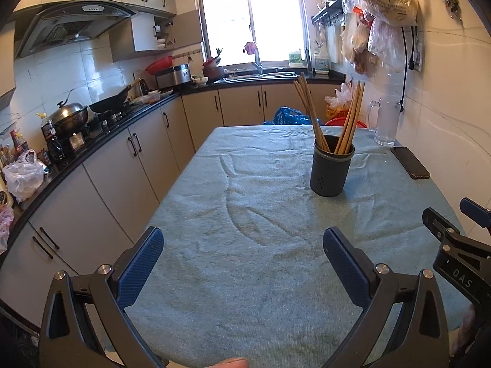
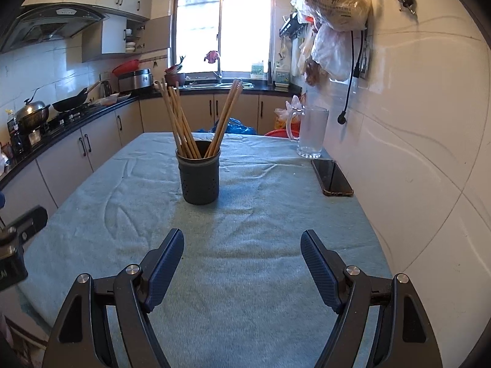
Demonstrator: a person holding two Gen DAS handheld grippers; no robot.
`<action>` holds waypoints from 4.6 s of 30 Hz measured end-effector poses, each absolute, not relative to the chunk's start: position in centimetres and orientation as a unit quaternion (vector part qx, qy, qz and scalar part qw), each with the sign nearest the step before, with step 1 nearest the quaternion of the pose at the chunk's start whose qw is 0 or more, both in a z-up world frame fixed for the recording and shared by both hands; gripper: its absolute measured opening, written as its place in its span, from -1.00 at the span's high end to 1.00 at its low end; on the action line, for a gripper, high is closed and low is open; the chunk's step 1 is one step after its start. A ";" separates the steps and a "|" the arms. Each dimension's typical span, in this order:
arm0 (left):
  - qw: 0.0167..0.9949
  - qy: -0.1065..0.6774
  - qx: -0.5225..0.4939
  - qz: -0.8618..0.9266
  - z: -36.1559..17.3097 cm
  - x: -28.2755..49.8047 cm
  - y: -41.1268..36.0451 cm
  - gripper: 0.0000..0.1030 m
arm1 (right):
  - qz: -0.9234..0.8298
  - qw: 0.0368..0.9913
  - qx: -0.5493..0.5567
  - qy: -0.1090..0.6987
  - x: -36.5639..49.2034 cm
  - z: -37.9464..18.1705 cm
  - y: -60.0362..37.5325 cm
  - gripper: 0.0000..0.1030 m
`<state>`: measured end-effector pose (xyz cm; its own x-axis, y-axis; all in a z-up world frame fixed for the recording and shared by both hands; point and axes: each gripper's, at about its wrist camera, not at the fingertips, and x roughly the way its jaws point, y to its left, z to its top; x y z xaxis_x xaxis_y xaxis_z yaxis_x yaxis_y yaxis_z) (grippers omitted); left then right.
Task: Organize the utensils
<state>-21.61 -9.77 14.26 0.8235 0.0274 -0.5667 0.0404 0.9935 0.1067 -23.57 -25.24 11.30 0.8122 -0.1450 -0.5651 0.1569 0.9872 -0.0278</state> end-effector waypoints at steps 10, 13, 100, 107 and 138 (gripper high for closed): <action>0.944 0.327 0.052 -0.006 12.5 -18.8 -9.8 -1.00 | -0.076 0.944 0.021 0.322 -20.6 9.9 -25.3 -0.60; 0.941 0.335 0.043 -0.003 12.1 -18.1 -9.4 -1.00 | -0.073 0.943 0.021 0.323 -20.1 9.7 -25.2 -0.60; 0.928 0.371 0.043 -0.010 10.0 -17.8 -9.0 -1.00 | -0.075 0.939 0.032 0.333 -20.0 8.7 -23.9 -0.62; 0.926 0.376 0.039 -0.018 9.9 -17.8 -9.1 -1.00 | -0.082 0.939 0.042 0.330 -20.2 8.6 -24.4 -0.62; 0.948 0.316 0.031 -0.038 12.9 -17.1 -9.5 -1.00 | -0.076 0.948 0.037 0.306 -19.3 9.4 -24.6 -0.63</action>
<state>-17.12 -9.47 12.89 0.7977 -0.0531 -0.6008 0.0919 0.9952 0.0340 -19.34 -24.55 9.40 0.8005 -0.1222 -0.5867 0.1672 0.9857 0.0229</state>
